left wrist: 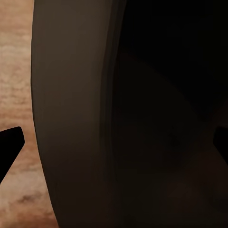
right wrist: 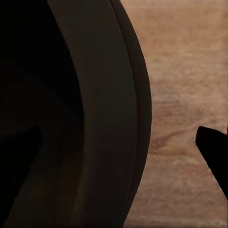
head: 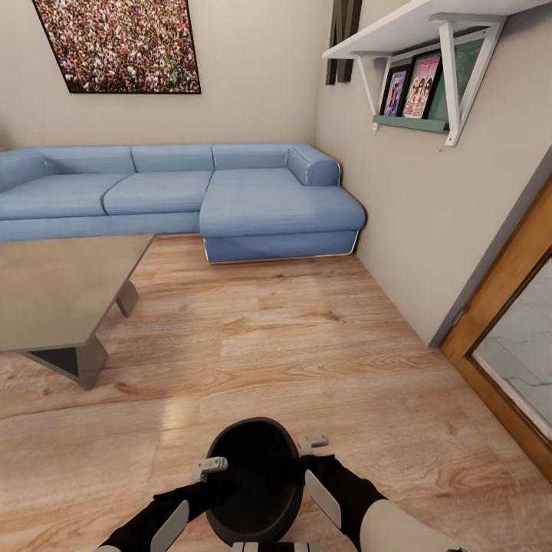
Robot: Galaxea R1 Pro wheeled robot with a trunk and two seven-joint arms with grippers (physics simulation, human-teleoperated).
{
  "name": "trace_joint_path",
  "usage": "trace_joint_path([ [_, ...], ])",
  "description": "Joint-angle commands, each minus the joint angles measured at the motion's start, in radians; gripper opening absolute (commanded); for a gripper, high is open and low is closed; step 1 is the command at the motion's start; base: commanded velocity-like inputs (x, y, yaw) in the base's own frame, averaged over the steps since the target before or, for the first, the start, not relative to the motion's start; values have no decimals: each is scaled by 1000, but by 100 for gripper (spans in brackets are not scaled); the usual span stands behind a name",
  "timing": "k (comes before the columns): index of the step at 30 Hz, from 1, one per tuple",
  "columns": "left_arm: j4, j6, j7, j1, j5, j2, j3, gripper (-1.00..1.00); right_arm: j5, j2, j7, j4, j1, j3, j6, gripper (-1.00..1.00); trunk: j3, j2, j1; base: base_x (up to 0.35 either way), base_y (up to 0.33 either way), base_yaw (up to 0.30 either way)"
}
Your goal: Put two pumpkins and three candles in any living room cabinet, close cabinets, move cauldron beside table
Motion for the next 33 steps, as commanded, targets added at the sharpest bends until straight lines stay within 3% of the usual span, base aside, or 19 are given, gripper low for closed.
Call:
trace_joint_path([
  [1,53,4,0,0,1,1,-4,100,-7,0,-8,3,-1,6,4,-100,-1,0,0,0,0,0],
  [33,42,0,4,2,3,1,-3,100,-9,0,-8,7,-1,6,-7,-100,-1,0,0,0,0,0],
])
